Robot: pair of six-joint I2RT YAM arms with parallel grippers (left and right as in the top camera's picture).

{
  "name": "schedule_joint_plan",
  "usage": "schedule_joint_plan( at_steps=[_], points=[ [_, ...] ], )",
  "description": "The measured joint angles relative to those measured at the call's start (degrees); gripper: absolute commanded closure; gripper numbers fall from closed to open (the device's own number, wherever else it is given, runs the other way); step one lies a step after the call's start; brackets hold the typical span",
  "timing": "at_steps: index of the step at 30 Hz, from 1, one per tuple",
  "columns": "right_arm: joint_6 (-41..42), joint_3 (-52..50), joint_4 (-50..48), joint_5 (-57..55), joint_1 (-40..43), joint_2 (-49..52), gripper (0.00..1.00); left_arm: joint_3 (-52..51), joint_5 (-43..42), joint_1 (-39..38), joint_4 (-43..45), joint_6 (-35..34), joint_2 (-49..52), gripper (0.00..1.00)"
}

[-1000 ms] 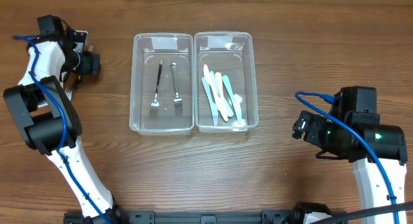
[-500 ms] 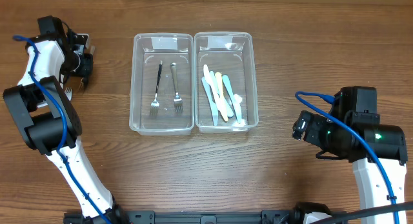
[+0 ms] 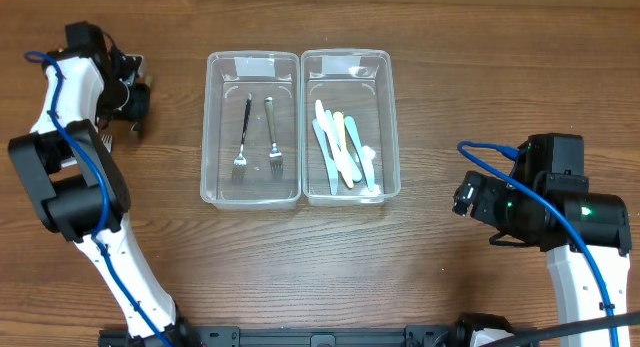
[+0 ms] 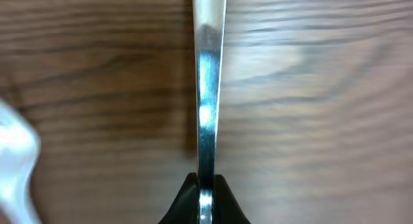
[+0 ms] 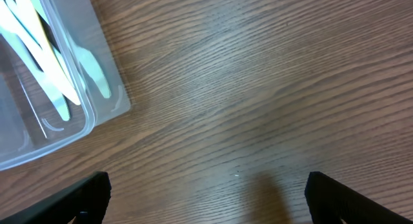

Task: Pack container
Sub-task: 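Grasp the third metal fork with the left gripper and lift it, then lower the third metal fork into the left container and release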

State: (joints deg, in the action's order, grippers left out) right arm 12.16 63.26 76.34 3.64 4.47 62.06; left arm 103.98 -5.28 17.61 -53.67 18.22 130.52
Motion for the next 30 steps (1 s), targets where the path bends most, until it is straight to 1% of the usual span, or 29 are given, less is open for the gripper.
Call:
schedule_joint_plan(
  at_steps=[2, 4, 7, 9, 11, 13, 16, 17, 18, 21, 23, 26, 27, 28, 29, 30],
  points=[
    [0.0, 0.0, -0.4, 0.0, 0.0, 0.0, 0.01, 0.0, 0.3, -1.7, -2.0, -1.6, -5.9, 0.96],
    [0.0, 0.0, -0.7, 0.0, 0.0, 0.0, 0.01, 0.4, 1.0, -4.0, -4.2, -3.4, -14.7, 0.96],
    [0.0, 0.0, -0.7, 0.0, 0.0, 0.0, 0.01, 2.3, 2.0, -8.3, -7.5, -7.9, -26.6, 0.96],
    [0.0, 0.0, -0.7, 0.0, 0.0, 0.0, 0.01, 3.1, 3.1, -12.5, -10.3, -12.7, -32.9, 0.96],
    [0.0, 0.0, -0.7, 0.0, 0.0, 0.0, 0.01, 3.5, 4.3, -17.4, -14.0, -19.3, -36.5, 0.96],
    [0.0, 0.0, -0.6, 0.0, 0.0, 0.0, 0.01, 3.1, 5.0, -22.1, -16.0, -25.9, -36.8, 0.96],
    [0.0, 0.0, -0.3, 0.0, 0.0, 0.0, 0.01, -0.3, 5.7, -26.4, -14.6, -31.0, -35.2, 0.96],
    [0.0, 0.0, -0.1, 0.0, 0.0, 0.0, 0.01, -3.6, 5.8, -29.1, -12.7, -32.9, -33.6, 0.96],
    [0.0, 0.0, 0.0, 0.0, 0.0, 0.0, 0.01, -4.6, 5.8, -29.9, -12.2, -33.4, -32.7, 0.96],
    [0.0, 0.0, 0.2, 0.1, 0.0, 0.0, 0.01, -12.5, 6.0, -33.2, -5.2, -34.6, -29.6, 0.96],
    [0.0, 0.0, 0.2, 0.2, 0.0, 0.0, 0.01, -15.1, 6.0, -34.6, -3.5, -34.7, -26.6, 0.96],
    [0.0, 0.0, 0.3, 0.4, 0.0, 0.0, 0.01, -15.8, 6.0, -35.2, -2.8, -34.7, -21.5, 0.96],
    [0.0, 0.0, 0.3, 0.4, 0.0, 0.0, 0.01, -15.8, 6.0, -35.1, -2.5, -34.7, -19.7, 0.85],
    [0.0, 0.0, 0.3, 0.4, 0.0, 0.0, 0.01, -15.8, 6.0, -35.1, -2.5, -34.7, -19.2, 0.61],
    [0.0, 0.0, 0.4, 0.4, 0.0, 0.0, 0.01, -15.8, 6.0, -35.1, -2.4, -34.6, -18.9, 0.21],
    [0.0, 0.0, 0.4, 0.4, 0.0, 0.0, 0.01, -15.9, 6.0, -35.1, -2.1, -34.3, -18.7, 0.18]
  ],
)
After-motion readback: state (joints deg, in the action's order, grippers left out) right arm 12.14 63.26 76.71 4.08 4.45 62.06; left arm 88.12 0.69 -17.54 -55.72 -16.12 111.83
